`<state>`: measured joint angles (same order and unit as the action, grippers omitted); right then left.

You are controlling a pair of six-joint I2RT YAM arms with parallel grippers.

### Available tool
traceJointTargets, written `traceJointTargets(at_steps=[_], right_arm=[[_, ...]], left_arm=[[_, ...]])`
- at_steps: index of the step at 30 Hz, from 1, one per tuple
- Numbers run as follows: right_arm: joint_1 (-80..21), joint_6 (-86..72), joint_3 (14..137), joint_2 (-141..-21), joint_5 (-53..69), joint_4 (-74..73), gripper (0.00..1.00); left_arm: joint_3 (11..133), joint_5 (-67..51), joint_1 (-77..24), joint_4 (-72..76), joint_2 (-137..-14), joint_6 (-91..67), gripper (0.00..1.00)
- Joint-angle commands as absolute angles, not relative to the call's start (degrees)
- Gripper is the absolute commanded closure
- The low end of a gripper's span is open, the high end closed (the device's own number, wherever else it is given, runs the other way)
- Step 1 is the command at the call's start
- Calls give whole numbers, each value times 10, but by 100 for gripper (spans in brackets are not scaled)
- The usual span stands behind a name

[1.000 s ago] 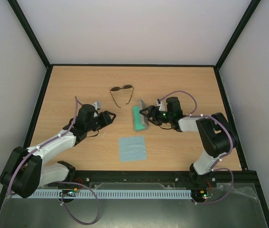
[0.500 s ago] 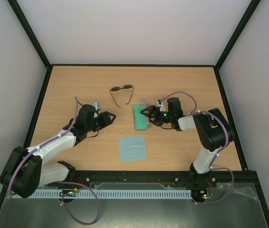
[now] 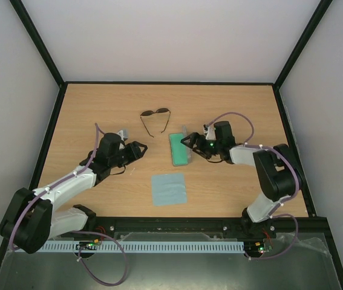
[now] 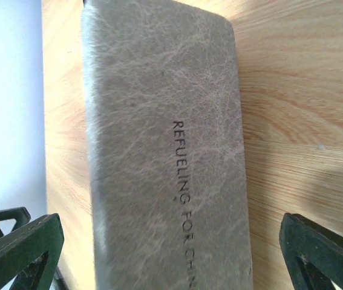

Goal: Organize the sunglasses
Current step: Place the sunglasses case at the center of the board, then adjust the sunglasses case at the center of the board.

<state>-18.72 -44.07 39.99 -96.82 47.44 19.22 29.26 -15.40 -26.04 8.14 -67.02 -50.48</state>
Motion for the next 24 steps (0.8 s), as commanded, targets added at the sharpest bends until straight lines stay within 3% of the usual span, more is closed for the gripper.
traceJointTargets(at_steps=[1,3,5,13,20,24], right_arm=[[-185,-379,416,-900,395,82,1],[-185,-374,405,-857,359,54,0],[-190,-372,390,-814,323,28,6],[-290,-423,314,-670,172,-35,58],[-362,-512,234,-697,163,77,73],[-387,-551,204,-731,169,166,75]], left_arm=[[290,-151,-258,72,-658,-497,44],[290,-151,-258,70,-657,-497,44],[290,-150,-258,69,-655,-496,44],[299,-145,-257,54,-656,-488,44],[309,-142,-254,37,-650,-482,44],[306,-138,-251,30,-642,-479,43]])
